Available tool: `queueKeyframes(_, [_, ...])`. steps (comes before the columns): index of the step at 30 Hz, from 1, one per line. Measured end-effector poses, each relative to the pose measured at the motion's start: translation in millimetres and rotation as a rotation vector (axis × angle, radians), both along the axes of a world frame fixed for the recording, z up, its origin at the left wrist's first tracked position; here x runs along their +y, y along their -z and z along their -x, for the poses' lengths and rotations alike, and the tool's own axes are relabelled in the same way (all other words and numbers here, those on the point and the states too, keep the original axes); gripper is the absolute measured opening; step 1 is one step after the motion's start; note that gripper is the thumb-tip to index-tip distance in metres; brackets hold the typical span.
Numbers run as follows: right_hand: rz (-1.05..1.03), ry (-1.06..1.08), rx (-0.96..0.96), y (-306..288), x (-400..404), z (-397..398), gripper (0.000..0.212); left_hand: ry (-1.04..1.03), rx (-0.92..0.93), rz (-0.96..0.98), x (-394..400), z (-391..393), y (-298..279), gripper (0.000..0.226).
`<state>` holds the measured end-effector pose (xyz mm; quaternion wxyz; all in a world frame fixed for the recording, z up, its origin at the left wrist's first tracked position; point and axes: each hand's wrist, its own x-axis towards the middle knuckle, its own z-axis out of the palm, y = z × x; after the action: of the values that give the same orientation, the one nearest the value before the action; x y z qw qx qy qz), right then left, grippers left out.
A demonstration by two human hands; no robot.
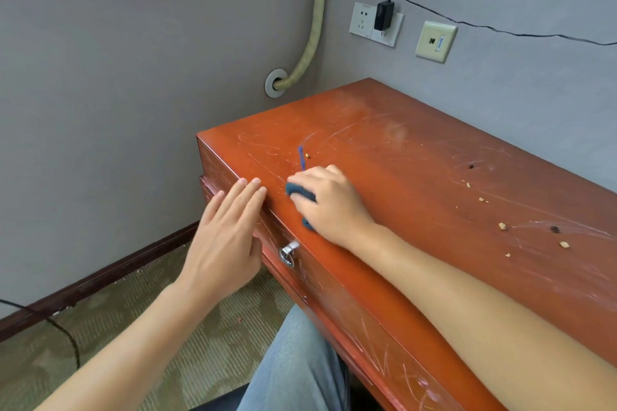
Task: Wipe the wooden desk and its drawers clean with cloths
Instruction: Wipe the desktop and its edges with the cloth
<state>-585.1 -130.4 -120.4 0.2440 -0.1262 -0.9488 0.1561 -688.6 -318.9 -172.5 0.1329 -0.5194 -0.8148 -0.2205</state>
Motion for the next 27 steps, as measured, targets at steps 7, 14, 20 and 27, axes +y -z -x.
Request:
queueKeyframes(7, [-0.079, -0.134, -0.001, -1, 31, -19, 0.017, 0.056, -0.061, 0.046, -2, 25, -5, 0.090])
queueKeyframes(14, [-0.028, 0.157, 0.007, 3, 16, 19, 0.017, 0.067, -0.203, -0.010, -4, 29, -22, 0.085])
queueKeyframes(20, [-0.036, -0.369, -0.015, -2, -21, -17, 0.024, 0.056, -0.244, -0.015, -5, 35, -24, 0.084])
queueKeyframes(27, [0.001, 0.385, -0.034, 5, 59, 23, 0.024, 0.035, -0.294, 0.020, -5, 27, -27, 0.085])
